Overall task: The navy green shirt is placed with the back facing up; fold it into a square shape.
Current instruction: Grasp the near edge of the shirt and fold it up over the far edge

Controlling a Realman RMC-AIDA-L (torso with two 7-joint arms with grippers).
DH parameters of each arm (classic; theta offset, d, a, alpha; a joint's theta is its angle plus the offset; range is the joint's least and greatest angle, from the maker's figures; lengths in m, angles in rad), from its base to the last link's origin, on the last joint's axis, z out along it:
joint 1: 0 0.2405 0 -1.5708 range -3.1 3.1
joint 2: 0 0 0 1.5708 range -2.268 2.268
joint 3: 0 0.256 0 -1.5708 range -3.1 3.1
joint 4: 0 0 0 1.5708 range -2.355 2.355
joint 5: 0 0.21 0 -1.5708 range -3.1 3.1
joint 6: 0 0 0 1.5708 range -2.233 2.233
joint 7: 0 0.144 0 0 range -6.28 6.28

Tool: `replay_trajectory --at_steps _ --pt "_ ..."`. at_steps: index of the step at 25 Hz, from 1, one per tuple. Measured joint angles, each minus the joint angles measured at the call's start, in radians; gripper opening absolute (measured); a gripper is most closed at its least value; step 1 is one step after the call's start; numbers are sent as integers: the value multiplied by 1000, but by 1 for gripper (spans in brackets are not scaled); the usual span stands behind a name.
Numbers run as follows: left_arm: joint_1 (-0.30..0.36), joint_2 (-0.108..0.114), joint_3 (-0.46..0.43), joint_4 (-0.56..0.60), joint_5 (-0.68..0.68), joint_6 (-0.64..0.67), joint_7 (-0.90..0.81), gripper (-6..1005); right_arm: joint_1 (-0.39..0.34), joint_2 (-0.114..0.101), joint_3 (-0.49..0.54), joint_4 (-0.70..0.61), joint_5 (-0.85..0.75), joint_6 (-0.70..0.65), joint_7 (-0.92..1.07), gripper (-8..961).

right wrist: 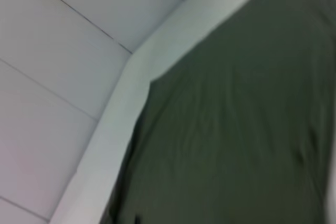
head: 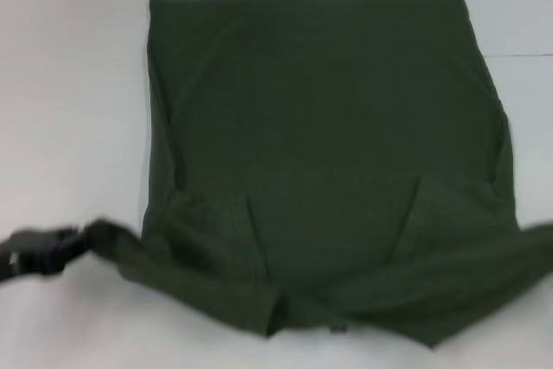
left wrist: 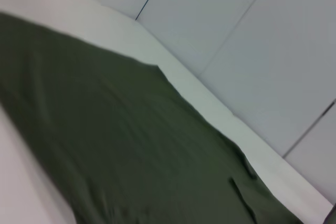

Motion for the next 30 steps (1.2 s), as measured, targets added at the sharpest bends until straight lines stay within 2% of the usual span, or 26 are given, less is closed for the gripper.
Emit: replay_trajectory --at_steps 1,2,3,6,10,17,22,28,30 --pt "-31 15 1 -24 0 -25 -5 14 25 0 8 1 1 14 2 72" --pt "-85 41 4 -61 0 -73 -12 14 52 -1 17 1 2 31 6 74" --pt "-85 41 4 -61 0 -73 -12 14 74 -1 24 2 2 51 8 77" --pt "-168 69 9 -106 3 -178 -26 14 141 -1 32 7 9 123 13 83" --pt "-241 84 8 -147 -1 -293 -30 14 220 -11 25 48 17 246 10 92" --pt "-343 77 9 -215 -9 -535 -5 14 329 -6 3 89 27 458 -23 108" --pt "-393 76 14 -250 -79 -654 62 13 396 -7 -13 117 30 581 -41 119" --pt "-435 73 14 -315 -159 -764 171 13 446 9 -34 177 51 739 -99 133" --pt "-442 64 14 -348 -184 -816 226 13 451 12 -36 204 66 779 -130 137"
